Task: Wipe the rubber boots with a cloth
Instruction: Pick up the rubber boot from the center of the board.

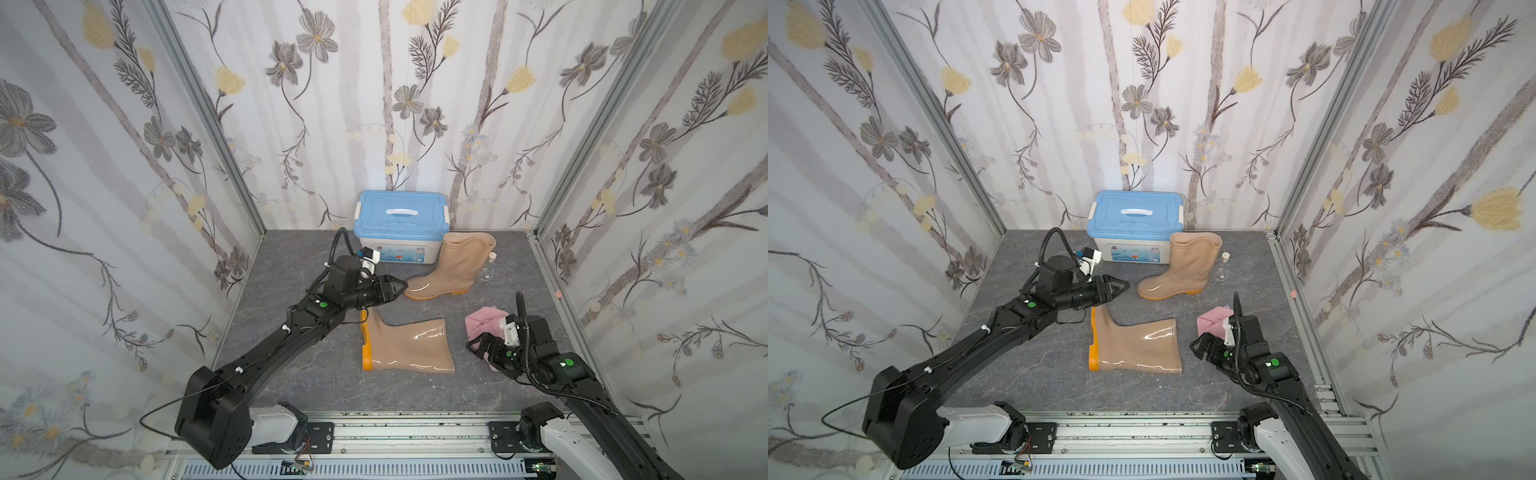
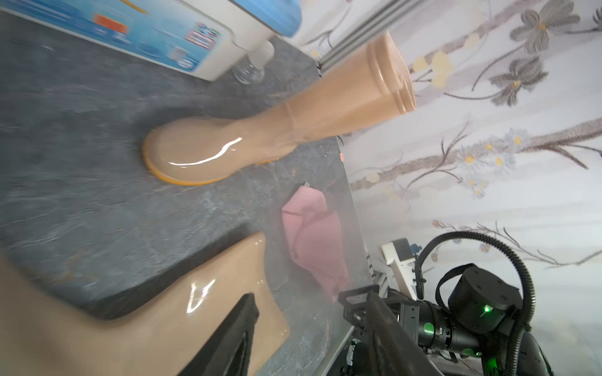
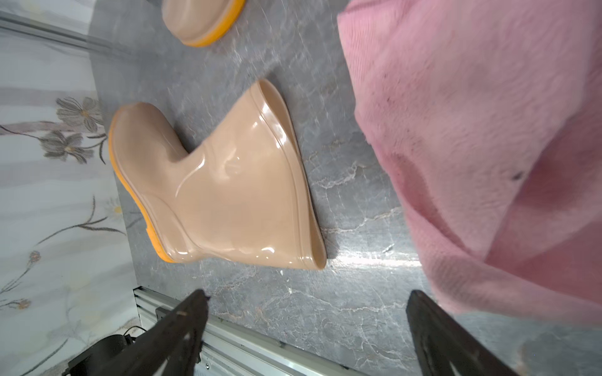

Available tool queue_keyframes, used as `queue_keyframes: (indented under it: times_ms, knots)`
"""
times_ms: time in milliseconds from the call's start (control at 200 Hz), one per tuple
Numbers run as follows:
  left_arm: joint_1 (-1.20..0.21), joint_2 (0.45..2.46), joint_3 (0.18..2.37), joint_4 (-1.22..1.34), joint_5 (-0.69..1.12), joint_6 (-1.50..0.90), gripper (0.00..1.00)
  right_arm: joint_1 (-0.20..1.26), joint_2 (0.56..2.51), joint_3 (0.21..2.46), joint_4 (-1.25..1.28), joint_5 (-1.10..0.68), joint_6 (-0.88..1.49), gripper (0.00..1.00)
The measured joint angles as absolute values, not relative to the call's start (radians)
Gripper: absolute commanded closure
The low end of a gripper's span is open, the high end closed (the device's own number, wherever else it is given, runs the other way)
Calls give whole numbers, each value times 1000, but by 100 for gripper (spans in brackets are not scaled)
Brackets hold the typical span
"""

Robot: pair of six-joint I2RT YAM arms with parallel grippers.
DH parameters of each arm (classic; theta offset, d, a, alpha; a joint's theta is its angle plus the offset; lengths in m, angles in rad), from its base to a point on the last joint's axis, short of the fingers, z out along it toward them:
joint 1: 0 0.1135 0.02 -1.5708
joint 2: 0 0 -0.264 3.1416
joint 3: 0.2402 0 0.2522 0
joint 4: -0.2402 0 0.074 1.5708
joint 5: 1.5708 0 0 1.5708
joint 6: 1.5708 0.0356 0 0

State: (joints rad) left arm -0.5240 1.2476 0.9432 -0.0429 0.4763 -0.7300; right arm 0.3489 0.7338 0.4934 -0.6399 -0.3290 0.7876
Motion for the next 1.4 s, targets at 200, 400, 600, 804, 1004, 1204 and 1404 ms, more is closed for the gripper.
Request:
queue_keyframes:
  times_ms: [200, 400, 600, 804, 1004, 1204, 1404]
  knots:
    - [-314, 1034, 828, -164, 442, -705, 42, 561, 855, 403, -485, -276, 984, 13]
    - [-183, 967, 788, -256, 473, -680, 41, 682, 1023, 382, -279, -231, 1139, 22]
    - [-150, 977, 785, -277, 503, -660, 41, 763, 1129, 377, -111, -175, 1281, 34]
    - [-142, 1007, 786, -289, 517, -650, 41, 783, 1159, 361, -23, -101, 1352, 55]
    - [-136, 1024, 786, -295, 525, -638, 41, 784, 1231, 387, -7, -35, 1315, 100]
    - [-129, 1021, 787, -308, 528, -632, 41, 789, 1242, 447, -70, -18, 1243, 100]
    - [-120, 994, 790, -324, 528, -624, 41, 811, 1257, 751, -282, 74, 1003, 100]
